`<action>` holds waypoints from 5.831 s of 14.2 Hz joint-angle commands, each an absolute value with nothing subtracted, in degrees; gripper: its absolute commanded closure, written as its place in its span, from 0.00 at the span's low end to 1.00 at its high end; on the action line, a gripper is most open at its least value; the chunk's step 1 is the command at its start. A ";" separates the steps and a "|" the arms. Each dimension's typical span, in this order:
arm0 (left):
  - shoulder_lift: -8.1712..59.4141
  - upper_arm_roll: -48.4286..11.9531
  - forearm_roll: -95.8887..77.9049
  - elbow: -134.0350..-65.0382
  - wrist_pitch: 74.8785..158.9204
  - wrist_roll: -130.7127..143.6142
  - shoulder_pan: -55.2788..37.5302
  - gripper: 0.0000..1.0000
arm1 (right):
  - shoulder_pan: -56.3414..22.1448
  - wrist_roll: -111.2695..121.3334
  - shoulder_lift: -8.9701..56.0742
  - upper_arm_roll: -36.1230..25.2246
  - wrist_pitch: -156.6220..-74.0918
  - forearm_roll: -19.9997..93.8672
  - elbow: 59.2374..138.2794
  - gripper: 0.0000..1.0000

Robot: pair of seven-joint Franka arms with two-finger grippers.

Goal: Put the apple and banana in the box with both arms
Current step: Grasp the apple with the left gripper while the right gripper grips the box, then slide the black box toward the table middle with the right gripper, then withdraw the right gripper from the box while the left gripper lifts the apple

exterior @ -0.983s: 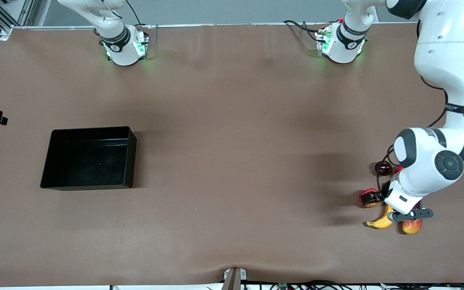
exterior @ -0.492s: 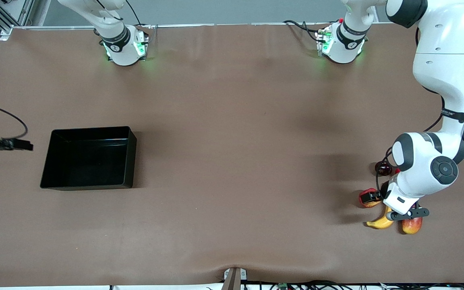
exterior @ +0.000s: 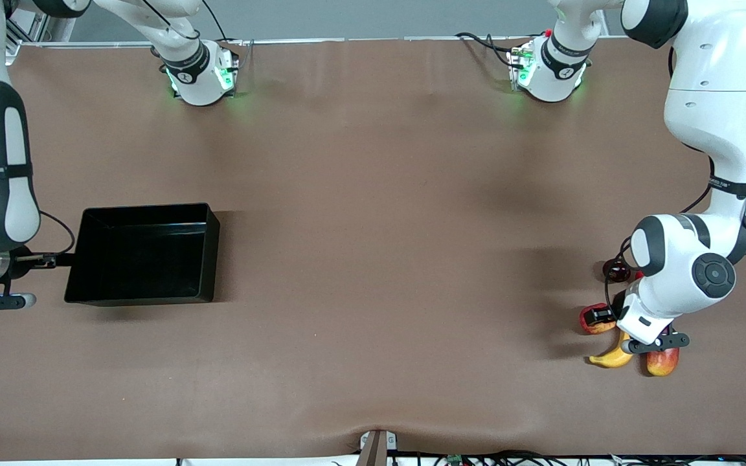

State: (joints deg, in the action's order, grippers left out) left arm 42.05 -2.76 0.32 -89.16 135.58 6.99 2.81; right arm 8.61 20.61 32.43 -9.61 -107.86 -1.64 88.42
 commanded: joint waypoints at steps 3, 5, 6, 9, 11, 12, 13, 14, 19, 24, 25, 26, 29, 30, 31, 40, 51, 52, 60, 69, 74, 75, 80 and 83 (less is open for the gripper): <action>34.74 -3.07 1.92 -89.38 128.88 5.64 2.11 1.00 | 10.72 23.38 32.96 -8.88 -108.37 3.76 90.87 0.10; 29.47 -3.95 2.90 -89.30 123.86 4.75 2.20 1.00 | 10.72 23.73 33.22 -8.88 -110.55 4.04 92.97 0.36; 27.18 -4.39 2.81 -89.30 121.66 4.83 2.20 1.00 | 10.81 23.82 33.22 -8.88 -111.87 4.13 94.03 0.45; 21.90 -6.23 2.90 -89.03 115.59 5.62 2.11 1.00 | 11.16 23.91 33.66 -8.88 -112.32 4.13 94.57 0.68; 19.43 -7.12 2.81 -89.03 112.34 5.71 2.11 1.00 | 11.43 23.91 33.75 -8.79 -112.32 4.13 94.66 0.93; 18.47 -7.64 2.81 -88.95 110.93 5.71 2.20 1.00 | 11.43 23.91 33.75 -8.79 -112.24 4.13 94.66 1.00; 17.94 -8.17 2.81 -88.95 109.70 5.80 2.28 1.00 | 11.34 23.91 33.75 -8.79 -112.15 4.13 94.57 1.00; 17.41 -8.35 2.81 -88.86 108.82 5.89 2.20 1.00 | 11.34 23.82 33.75 -8.79 -111.97 4.13 94.57 1.00; 15.65 -10.89 2.72 -88.68 105.47 8.61 2.29 1.00 | 10.64 24.43 32.17 -8.27 -106.82 4.48 91.07 1.00; 14.50 -13.71 2.81 -88.68 103.54 12.73 2.29 1.00 | 7.74 23.91 31.73 -7.65 -94.75 12.37 85.43 1.00; 14.24 -14.15 2.81 -88.68 102.67 13.44 2.29 1.00 | 7.13 23.82 31.55 -7.56 -94.57 13.52 85.43 1.00; 14.24 -14.24 2.81 -88.68 102.22 13.88 2.29 1.00 | 6.08 23.82 31.47 -7.56 -94.31 14.49 85.43 1.00; 13.89 -15.03 2.81 -88.68 101.78 14.41 2.29 1.00 | 2.74 22.86 31.11 -7.56 -93.17 19.40 85.43 1.00; 13.89 -15.12 2.81 -88.68 101.17 14.94 2.20 1.00 | 1.33 20.15 31.03 -7.65 -93.16 20.73 85.43 1.00; 13.89 -15.64 2.81 -88.68 100.90 15.03 2.28 1.00 | -0.60 16.91 31.03 -7.56 -93.34 21.18 85.43 1.00; 13.36 -16.35 2.81 -88.68 99.23 15.64 2.29 1.00 | -18.70 -3.06 31.37 -7.65 -99.30 27.32 84.99 1.00; 12.74 -16.26 2.81 -88.68 98.35 15.64 2.37 1.00 | -34.80 -16.26 38.76 -7.65 -116.62 33.22 85.25 1.00; 12.66 -16.26 2.81 -88.68 98.35 15.47 2.46 1.00 | -34.98 -16.35 39.02 -7.65 -117.24 33.40 85.25 1.00; 12.74 -16.26 2.81 -88.68 98.35 15.56 2.37 1.00 | -34.20 -20.39 39.20 -8.00 -118.40 33.14 83.77 0.00; 13.09 -16.26 2.81 -88.68 98.44 15.56 2.29 1.00 | -25.06 -19.86 34.11 -15.72 -98.81 20.66 70.14 0.00; 14.06 -16.26 2.99 -88.59 98.79 15.64 2.02 1.00 | -14.71 -7.39 27.96 -16.61 -86.61 16.08 70.40 0.00; 14.24 -16.26 2.90 -88.59 99.05 15.91 1.93 1.00 | -12.42 -6.77 27.17 -16.70 -84.57 15.91 70.31 0.00; 16.25 -16.26 2.90 -88.59 99.58 19.33 -0.43 1.00 | -4.22 16.73 21.81 -16.79 -81.48 9.52 70.93 0.00; 17.31 -16.17 2.99 -88.59 101.15 24.41 -4.82 1.00 | -4.39 20.22 16.63 -16.79 -76.93 4.66 71.10 0.00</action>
State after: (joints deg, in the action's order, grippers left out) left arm 17.00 -16.21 1.76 -88.70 99.85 20.78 -1.82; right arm -3.81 18.82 21.43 -17.92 -79.69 7.78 69.53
